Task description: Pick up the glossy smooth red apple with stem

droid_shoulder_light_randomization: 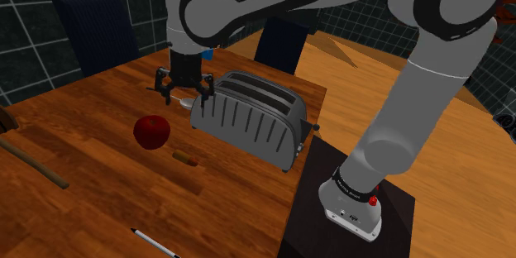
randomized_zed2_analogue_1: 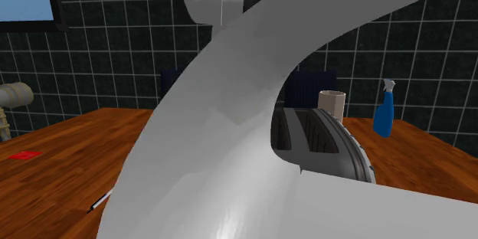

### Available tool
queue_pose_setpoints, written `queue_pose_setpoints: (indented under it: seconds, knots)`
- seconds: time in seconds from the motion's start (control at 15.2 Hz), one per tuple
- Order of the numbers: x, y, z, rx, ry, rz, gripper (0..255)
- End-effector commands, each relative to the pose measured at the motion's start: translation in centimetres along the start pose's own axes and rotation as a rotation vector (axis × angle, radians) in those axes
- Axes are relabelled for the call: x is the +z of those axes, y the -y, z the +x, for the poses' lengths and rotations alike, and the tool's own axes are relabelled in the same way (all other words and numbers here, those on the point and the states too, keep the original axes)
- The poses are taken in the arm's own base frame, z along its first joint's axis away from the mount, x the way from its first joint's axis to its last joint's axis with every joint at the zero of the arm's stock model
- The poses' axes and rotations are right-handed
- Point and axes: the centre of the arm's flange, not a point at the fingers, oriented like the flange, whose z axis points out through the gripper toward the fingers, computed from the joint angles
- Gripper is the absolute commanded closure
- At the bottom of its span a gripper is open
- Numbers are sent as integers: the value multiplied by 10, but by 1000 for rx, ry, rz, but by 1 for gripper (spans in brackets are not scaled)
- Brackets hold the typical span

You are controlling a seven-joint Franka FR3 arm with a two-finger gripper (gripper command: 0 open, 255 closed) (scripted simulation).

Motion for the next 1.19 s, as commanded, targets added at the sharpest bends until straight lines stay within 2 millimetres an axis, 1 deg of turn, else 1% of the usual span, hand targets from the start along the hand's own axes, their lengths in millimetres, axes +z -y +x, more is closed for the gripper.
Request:
queue_pose_setpoints:
  seconds: [0.0, 0.4, 0.46, 0.92, 1.06, 1.12]
  knots:
    - [9, 26, 6, 50, 3, 6, 0]
    - [35, 95, 27, 186, 12, 24, 0]
    - [37, 100, 29, 198, 12, 25, 0]
    - [74, 100, 33, 198, 12, 25, 0]
    - [77, 100, 34, 198, 12, 25, 0]
    - [77, 100, 34, 198, 12, 25, 255]
